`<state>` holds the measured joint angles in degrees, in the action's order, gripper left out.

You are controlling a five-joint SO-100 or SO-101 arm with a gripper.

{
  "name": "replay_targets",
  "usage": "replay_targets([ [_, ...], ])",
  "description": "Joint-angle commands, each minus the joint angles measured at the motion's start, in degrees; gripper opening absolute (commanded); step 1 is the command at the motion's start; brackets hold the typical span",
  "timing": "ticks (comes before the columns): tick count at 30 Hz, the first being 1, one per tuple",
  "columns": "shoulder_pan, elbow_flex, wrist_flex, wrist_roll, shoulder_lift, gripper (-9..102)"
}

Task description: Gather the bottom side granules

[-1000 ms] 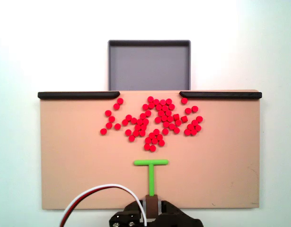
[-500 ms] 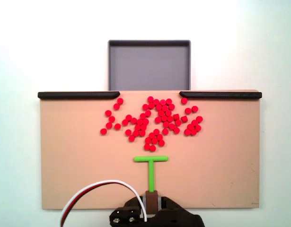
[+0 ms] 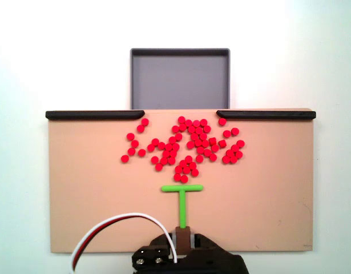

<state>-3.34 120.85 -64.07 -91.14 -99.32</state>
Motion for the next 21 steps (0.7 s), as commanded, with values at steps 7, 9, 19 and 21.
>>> replay_targets([
  [7, -0.18, -3.69, 0.26, 0.18, 2.99, 3],
  [9, -0.09, -4.48, 0.26, 0.35, 3.78, 3],
  [19, 0.18, -8.61, 0.18, 0.97, 7.38, 3],
  [21, 0.26, -9.32, 0.18, 1.05, 8.00, 3],
])
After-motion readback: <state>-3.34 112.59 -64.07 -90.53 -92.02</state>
